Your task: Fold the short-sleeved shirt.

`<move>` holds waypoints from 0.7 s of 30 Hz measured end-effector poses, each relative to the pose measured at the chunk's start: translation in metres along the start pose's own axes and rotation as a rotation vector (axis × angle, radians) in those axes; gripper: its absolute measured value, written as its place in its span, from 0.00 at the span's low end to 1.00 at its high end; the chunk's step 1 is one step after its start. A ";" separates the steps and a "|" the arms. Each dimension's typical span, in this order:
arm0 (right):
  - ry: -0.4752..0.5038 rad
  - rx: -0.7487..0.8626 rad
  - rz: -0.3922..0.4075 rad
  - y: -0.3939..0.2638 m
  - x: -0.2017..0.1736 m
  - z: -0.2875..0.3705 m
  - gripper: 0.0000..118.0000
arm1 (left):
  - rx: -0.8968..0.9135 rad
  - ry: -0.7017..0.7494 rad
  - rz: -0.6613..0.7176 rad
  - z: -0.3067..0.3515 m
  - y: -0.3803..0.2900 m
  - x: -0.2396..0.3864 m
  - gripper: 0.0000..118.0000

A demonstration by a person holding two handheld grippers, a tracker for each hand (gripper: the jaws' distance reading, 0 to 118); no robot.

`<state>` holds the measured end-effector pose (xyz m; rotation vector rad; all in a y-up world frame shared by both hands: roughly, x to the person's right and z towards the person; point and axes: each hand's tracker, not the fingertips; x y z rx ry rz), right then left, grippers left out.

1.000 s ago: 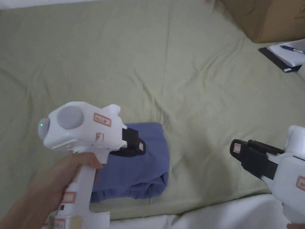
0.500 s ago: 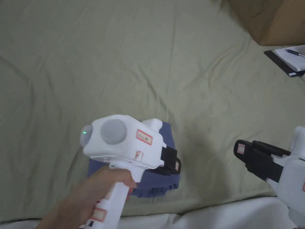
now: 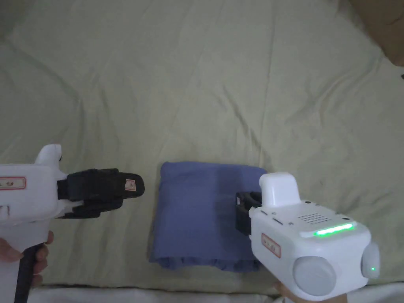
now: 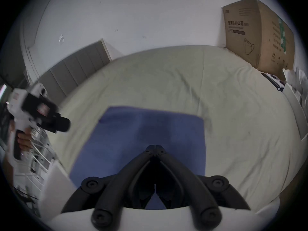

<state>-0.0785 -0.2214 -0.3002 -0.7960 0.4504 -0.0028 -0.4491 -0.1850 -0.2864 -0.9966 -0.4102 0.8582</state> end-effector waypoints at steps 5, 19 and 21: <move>-0.036 0.008 -0.038 -0.013 0.001 -0.006 0.00 | -0.071 -0.122 0.096 -0.035 0.003 -0.024 0.91; -0.020 0.001 -0.061 -0.013 0.008 -0.007 0.00 | -0.325 -0.212 0.040 -0.140 0.019 -0.011 0.91; -0.018 0.003 -0.070 -0.013 0.008 -0.007 0.00 | -0.333 -0.211 0.034 -0.143 0.019 -0.003 0.82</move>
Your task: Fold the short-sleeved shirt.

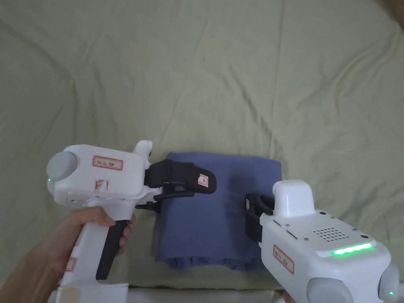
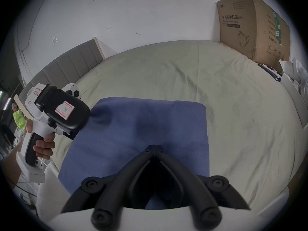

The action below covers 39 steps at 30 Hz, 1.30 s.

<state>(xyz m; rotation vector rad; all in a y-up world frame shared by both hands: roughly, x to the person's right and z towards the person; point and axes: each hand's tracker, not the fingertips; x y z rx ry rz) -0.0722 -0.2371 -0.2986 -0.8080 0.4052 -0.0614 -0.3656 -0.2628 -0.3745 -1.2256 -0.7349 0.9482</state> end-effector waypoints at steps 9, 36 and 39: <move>-0.082 0.244 -0.021 0.021 -0.017 0.046 0.00 | 0.004 0.137 -0.006 0.005 -0.002 0.007 0.15; -0.148 0.461 0.091 0.089 -0.114 0.087 0.00 | 0.109 1.101 -0.153 0.345 0.051 -0.033 0.15; -0.145 0.428 0.115 0.096 -0.122 0.075 0.00 | 0.099 1.214 -0.150 0.367 0.057 -0.045 0.15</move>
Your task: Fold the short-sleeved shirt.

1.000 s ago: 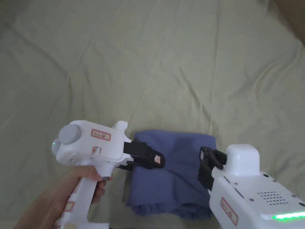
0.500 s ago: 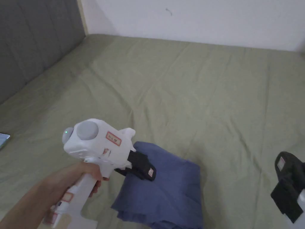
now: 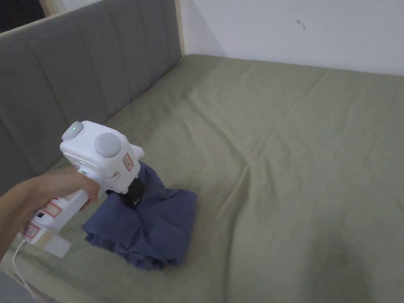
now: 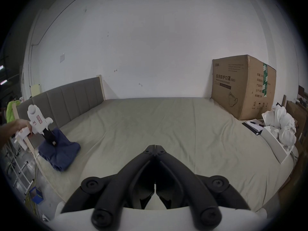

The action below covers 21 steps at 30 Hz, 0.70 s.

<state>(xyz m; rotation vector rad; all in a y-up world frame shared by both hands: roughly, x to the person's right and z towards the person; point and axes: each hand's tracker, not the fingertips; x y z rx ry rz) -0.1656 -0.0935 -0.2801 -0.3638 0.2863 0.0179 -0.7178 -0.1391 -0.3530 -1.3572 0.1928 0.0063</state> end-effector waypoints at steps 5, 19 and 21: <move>0.022 -0.035 0.065 0.002 -0.015 -0.012 0.00 | 0.035 0.120 -0.032 -0.007 -0.001 -0.028 0.23; 0.026 -0.063 0.049 0.001 0.000 -0.005 0.00 | 0.341 -0.030 0.283 0.047 -0.051 -0.013 0.61; 0.018 -0.051 0.032 0.003 0.010 0.000 0.00 | 0.411 -0.056 0.274 0.061 -0.062 0.016 0.14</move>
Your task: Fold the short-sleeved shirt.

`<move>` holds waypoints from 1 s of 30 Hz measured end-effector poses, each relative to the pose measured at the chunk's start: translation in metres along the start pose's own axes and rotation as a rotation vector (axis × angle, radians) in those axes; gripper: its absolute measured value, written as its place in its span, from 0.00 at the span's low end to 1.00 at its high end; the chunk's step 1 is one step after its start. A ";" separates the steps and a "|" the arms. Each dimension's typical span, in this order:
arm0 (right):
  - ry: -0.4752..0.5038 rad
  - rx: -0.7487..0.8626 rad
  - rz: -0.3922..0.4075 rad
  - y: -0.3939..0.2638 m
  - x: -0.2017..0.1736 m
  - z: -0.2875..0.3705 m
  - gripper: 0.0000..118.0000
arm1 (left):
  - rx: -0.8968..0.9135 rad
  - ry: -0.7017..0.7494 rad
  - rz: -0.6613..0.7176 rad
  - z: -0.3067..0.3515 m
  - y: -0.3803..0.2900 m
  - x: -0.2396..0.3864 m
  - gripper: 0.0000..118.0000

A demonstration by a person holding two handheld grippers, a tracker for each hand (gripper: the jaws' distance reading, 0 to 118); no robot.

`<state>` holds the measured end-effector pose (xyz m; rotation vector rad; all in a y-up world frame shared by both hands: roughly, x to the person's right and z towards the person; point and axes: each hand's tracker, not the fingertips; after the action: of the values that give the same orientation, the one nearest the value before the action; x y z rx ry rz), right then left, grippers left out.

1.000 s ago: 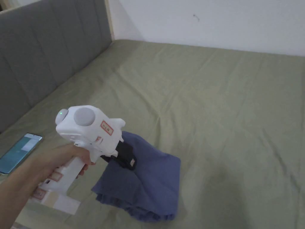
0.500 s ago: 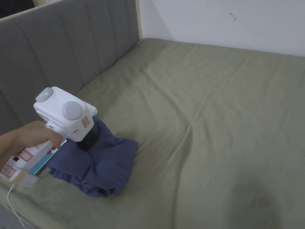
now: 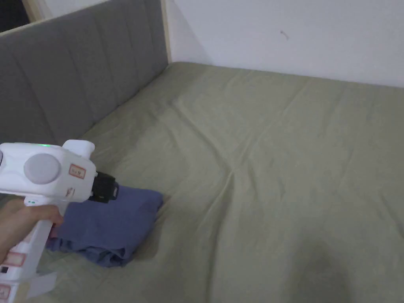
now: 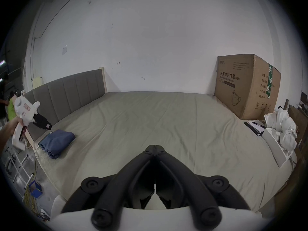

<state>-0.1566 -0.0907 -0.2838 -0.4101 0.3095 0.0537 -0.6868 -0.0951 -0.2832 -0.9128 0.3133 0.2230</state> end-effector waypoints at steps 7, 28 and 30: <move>-0.021 0.036 -0.054 0.014 0.032 0.022 0.00 | 0.124 -0.100 -0.135 0.052 -0.060 0.125 0.00; -0.081 0.198 -0.069 0.040 0.116 0.098 0.00 | 0.638 -0.116 -0.197 0.177 -0.097 0.332 0.00; -0.079 0.218 -0.059 0.043 0.119 0.104 0.00 | 0.666 -0.108 -0.208 0.187 -0.096 0.338 0.00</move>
<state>-0.0188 -0.0105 -0.2458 -0.2001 0.2220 -0.0219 -0.3091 0.0177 -0.2267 -0.2681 0.1708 -0.0301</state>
